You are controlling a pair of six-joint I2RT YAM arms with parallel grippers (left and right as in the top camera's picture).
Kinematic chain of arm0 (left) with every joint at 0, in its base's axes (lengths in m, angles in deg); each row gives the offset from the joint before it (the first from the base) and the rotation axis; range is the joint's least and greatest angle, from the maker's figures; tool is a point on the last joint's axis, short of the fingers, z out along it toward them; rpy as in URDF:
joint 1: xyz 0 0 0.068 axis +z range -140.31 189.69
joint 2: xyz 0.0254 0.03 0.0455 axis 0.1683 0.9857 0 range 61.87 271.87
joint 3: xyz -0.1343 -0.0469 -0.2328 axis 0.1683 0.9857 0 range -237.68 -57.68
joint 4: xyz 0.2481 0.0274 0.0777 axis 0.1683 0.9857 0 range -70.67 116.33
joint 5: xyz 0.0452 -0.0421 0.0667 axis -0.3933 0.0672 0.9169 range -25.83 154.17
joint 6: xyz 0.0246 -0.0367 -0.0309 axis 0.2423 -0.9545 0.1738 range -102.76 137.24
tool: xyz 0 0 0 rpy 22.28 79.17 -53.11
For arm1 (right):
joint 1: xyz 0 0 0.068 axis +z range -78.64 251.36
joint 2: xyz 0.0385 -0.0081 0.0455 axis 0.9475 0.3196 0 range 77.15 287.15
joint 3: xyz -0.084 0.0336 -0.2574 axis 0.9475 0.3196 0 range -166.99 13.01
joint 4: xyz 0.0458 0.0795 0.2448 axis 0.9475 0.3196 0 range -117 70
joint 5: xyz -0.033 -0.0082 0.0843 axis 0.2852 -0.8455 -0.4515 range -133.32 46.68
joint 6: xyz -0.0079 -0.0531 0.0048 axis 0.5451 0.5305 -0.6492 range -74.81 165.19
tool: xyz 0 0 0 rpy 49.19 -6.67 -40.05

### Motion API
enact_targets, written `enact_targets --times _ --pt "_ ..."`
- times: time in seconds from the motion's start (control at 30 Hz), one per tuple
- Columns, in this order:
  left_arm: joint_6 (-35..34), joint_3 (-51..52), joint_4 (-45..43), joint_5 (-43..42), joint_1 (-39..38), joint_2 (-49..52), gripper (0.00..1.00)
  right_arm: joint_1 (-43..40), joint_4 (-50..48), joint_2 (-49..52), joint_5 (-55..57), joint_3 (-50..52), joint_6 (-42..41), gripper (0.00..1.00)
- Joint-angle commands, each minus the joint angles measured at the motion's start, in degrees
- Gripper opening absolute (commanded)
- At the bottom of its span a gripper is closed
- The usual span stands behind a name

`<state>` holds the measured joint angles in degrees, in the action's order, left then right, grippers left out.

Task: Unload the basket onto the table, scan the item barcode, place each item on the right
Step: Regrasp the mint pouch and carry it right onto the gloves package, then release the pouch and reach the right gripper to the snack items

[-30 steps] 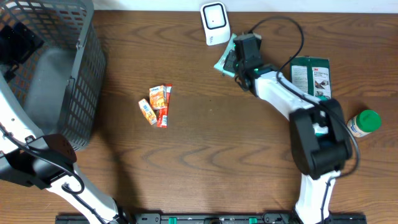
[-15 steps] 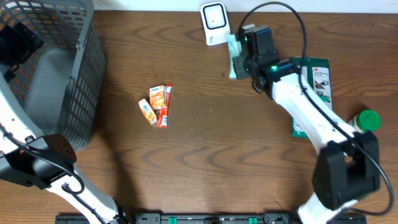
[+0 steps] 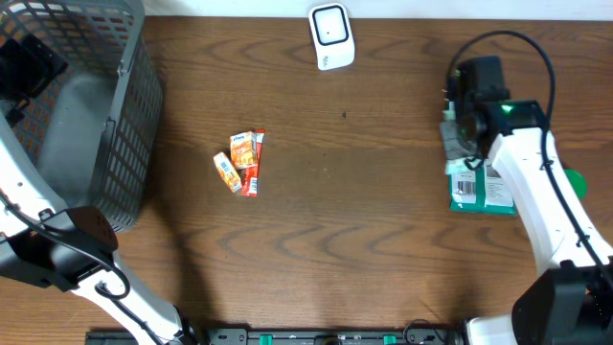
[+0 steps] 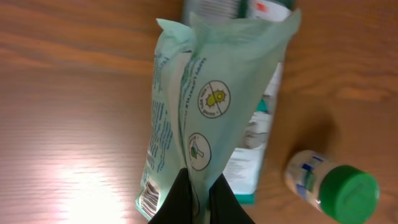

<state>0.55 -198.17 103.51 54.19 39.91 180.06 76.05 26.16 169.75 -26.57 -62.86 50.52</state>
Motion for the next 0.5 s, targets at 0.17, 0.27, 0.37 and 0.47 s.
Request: enact_targets --times 0.17,0.27,0.37,0.47 --pt "-0.07 -0.96 0.20 0.13 -0.02 -1.29 0.98 -11.21 -15.08 0.55 4.20 12.13 3.52 0.01" --pt "-0.07 -0.96 0.20 0.13 -0.02 -1.29 0.98 -13.46 -19.26 0.55 3.23 14.43 3.28 0.59" --pt "-0.07 -0.96 0.22 0.13 -0.02 -1.29 0.98 -14.10 -19.87 0.55 0.42 14.78 3.28 0.76" --pt "-0.07 -0.96 0.22 0.13 -0.02 -1.29 0.98 -14.08 -20.41 0.55 -0.33 14.78 3.28 0.98"
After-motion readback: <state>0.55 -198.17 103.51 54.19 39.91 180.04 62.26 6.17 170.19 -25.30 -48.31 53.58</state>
